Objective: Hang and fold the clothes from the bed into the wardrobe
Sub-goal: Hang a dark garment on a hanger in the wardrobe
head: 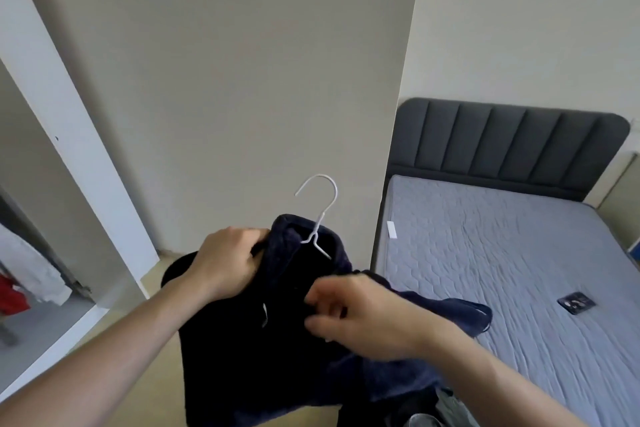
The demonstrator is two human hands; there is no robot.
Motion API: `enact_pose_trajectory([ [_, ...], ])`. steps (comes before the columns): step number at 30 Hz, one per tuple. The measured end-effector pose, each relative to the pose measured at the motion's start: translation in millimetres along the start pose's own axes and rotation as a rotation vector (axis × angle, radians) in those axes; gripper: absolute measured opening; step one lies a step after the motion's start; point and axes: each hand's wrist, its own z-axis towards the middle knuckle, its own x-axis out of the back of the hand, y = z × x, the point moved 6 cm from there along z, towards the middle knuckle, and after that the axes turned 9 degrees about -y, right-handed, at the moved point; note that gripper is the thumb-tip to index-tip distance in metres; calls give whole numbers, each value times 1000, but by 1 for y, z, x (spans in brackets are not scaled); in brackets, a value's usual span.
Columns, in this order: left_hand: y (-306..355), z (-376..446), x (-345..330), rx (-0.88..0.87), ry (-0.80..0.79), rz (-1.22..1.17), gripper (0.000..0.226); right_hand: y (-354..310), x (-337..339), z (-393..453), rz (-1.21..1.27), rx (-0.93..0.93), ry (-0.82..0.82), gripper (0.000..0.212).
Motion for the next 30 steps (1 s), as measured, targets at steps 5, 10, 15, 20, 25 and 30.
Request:
enact_pose_trajectory([
  [5, 15, -12, 20, 93, 132, -198, 34, 25, 44, -37, -8, 91, 240, 16],
  [10, 24, -16, 36, 171, 202, -327, 34, 67, 119, -54, -380, -17, 578, 35],
  [15, 38, -16, 38, 226, 197, -287, 26, 76, 123, -25, -491, 84, 489, 10],
  [20, 34, -26, 43, 334, 193, -282, 22, 66, 119, 3, -361, 164, 407, 17],
  [25, 41, -36, 44, 452, 150, -280, 27, 18, 98, 33, -266, 306, 310, 32],
  [30, 55, -50, 38, 498, 122, -336, 16, -22, 76, 57, -189, 433, 236, 37],
])
